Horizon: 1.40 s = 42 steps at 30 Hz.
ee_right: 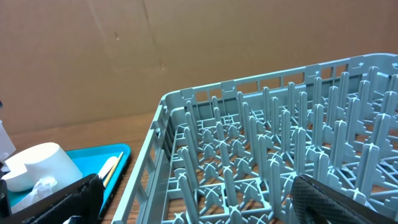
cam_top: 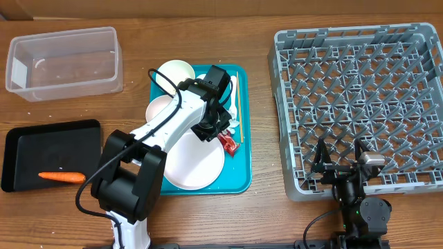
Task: Sort waste into correct bins and load items into the dishwasher rack
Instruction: 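Grasp the napkin and red wrapper together with the left gripper, then carry them to the clear plastic bin and release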
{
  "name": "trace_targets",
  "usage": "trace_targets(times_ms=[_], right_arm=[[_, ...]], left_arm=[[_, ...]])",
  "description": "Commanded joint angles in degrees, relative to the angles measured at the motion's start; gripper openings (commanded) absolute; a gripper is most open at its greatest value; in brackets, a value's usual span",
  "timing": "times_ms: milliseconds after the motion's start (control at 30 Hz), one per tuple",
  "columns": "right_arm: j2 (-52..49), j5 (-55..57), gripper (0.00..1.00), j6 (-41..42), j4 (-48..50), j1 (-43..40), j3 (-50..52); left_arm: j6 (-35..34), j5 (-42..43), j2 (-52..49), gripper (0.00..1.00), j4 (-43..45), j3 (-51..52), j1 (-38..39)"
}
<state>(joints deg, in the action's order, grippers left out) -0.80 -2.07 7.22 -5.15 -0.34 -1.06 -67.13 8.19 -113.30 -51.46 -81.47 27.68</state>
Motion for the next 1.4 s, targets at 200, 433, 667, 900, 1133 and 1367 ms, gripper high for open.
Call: trace_targets(times_ms=[200, 433, 667, 900, 1133, 1367], right_arm=[[0.63, 0.52, 1.00, -0.17, 0.42, -0.15, 0.61], [0.63, 0.52, 1.00, -0.17, 0.42, -0.15, 0.61], [0.63, 0.52, 1.00, -0.17, 0.42, -0.15, 0.61], [0.63, 0.52, 1.00, -0.20, 0.42, -0.15, 0.61], [0.63, 0.52, 1.00, -0.17, 0.42, -0.15, 0.61], [0.63, 0.52, 1.00, -0.17, 0.42, -0.15, 0.61]], left_arm=[[1.62, -0.68, -0.07, 0.04, 0.26, -1.20, 0.11], [2.73, 2.38, 0.11, 0.04, -1.77, -2.73, 0.09], [5.07, 1.46, 2.58, 0.04, -8.28, -9.75, 0.09], [5.40, 1.66, 3.74, 0.04, -11.63, -12.63, -0.48], [5.46, 2.21, 5.53, 0.04, -14.75, -13.27, -2.78], [5.70, 2.38, 9.84, 0.04, -15.34, -13.31, -6.64]])
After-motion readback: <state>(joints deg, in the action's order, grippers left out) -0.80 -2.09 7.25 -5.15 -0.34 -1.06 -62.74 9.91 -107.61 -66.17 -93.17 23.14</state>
